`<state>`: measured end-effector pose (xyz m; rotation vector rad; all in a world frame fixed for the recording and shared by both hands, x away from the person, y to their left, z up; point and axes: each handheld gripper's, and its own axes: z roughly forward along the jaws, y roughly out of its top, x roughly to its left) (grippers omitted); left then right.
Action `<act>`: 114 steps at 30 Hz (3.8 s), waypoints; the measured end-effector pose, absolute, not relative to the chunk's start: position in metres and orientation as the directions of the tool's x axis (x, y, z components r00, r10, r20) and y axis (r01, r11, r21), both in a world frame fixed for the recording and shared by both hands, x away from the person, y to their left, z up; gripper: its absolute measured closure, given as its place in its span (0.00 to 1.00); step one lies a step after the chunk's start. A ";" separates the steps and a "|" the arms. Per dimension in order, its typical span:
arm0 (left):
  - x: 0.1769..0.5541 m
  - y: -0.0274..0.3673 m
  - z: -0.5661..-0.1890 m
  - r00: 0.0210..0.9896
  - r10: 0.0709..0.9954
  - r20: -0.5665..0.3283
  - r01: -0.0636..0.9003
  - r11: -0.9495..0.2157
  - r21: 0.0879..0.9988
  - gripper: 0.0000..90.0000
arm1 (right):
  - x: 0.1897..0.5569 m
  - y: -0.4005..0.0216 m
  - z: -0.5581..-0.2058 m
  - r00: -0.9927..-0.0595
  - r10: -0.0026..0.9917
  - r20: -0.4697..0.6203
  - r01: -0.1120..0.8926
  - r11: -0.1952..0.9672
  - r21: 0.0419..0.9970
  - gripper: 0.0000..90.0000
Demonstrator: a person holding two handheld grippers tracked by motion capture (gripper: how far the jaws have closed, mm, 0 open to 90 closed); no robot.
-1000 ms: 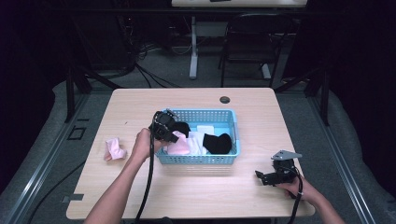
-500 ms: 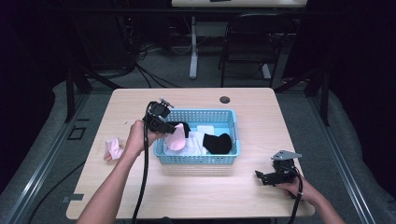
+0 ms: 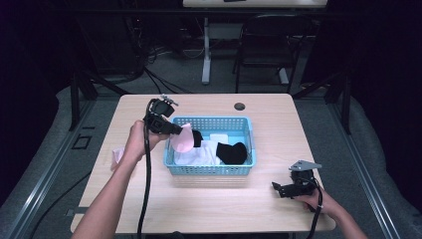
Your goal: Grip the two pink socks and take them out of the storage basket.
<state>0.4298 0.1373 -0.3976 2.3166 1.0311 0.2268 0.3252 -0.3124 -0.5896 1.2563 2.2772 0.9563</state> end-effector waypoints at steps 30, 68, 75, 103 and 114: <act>0.409 0.228 -0.353 0.577 0.814 -0.061 0.657 -0.418 0.627 0.96 | 0.325 -0.312 -0.590 -0.535 0.845 0.005 0.595 0.373 0.712 0.00; 0.393 0.305 -0.426 0.430 0.894 -0.127 0.786 -0.302 0.539 0.96 | 0.325 -0.312 -0.590 -0.535 0.845 0.005 0.595 0.373 0.712 0.00; 0.401 0.312 -0.457 0.407 0.898 -0.166 0.813 -0.274 0.513 0.96 | 0.325 -0.312 -0.590 -0.535 0.845 0.005 0.595 0.373 0.712 0.00; 0.414 0.288 -0.517 0.392 0.910 -0.134 0.854 -0.306 0.420 0.90 | 0.325 -0.312 -0.590 -0.534 0.845 0.004 0.594 0.372 0.713 0.00; 0.395 0.291 -0.488 0.346 0.934 -0.095 0.821 -0.252 0.513 0.19 | 0.325 -0.312 -0.590 -0.533 0.846 0.004 0.595 0.371 0.713 0.00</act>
